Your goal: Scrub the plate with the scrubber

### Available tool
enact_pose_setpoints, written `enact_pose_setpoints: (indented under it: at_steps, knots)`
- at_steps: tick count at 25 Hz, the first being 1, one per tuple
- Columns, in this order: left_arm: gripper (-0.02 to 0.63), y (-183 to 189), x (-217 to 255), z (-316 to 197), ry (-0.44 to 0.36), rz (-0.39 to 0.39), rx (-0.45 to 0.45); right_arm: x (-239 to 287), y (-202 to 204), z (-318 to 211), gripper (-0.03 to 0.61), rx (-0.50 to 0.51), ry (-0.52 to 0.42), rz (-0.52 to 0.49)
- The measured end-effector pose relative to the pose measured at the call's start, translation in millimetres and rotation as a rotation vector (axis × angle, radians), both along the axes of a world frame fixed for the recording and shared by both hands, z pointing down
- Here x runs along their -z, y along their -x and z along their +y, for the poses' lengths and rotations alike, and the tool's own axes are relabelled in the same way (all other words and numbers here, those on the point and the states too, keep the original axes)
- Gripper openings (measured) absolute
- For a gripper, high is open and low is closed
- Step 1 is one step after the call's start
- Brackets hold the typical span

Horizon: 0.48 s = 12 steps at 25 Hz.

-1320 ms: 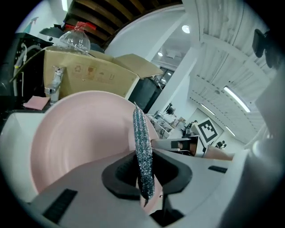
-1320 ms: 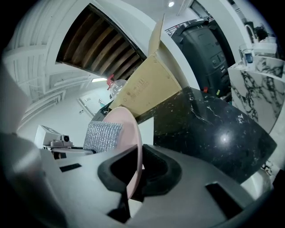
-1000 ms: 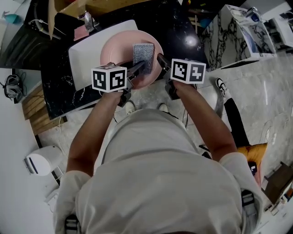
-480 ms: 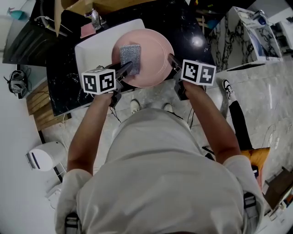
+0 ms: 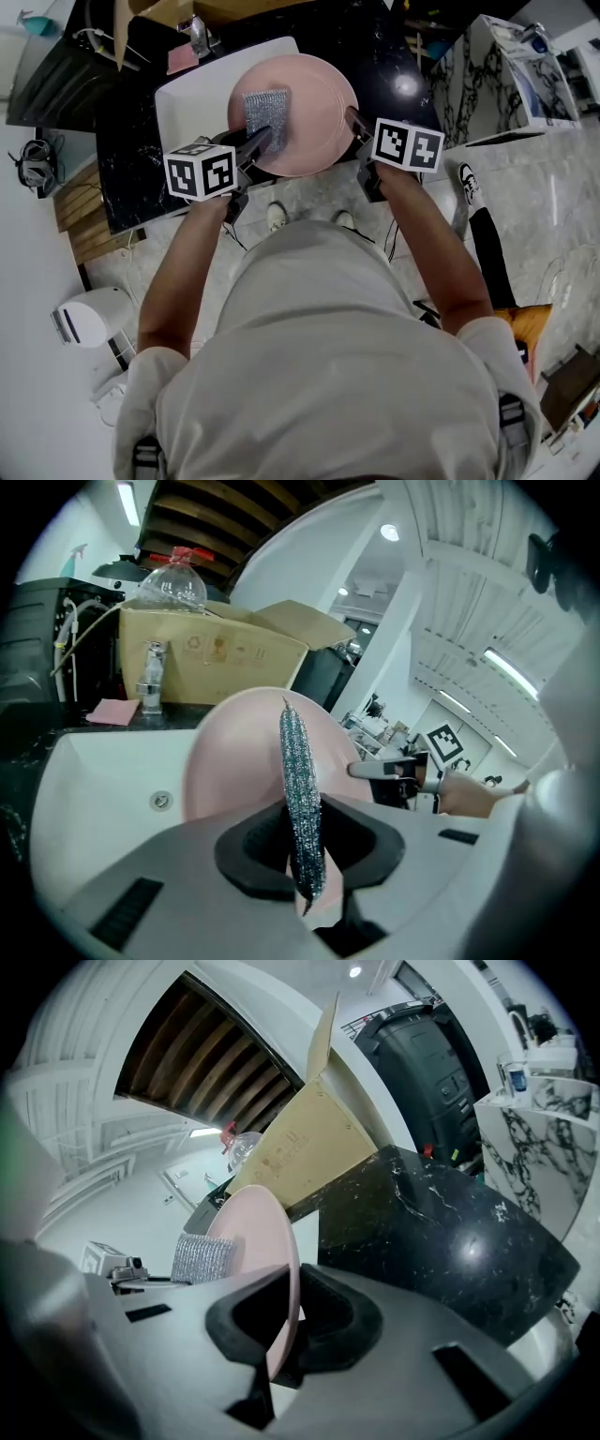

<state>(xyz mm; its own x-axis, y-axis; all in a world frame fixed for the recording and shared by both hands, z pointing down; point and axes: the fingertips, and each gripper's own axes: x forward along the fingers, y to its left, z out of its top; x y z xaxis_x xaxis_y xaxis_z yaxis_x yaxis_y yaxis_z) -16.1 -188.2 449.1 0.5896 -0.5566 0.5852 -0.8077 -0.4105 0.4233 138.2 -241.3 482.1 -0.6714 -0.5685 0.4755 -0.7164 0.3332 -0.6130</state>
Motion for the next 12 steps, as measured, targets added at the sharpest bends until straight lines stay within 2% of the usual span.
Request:
enact_pose_setpoints:
  at_steps: [8,12]
  knots:
    - [0.067,-74,-3,6,0.033,0.101,-0.113,10,12,2,0.023,0.015,-0.010,-0.020]
    - [0.067,-85,-8,5,0.043,0.106,-0.133,11,11,4,0.025,0.023,-0.017,-0.013]
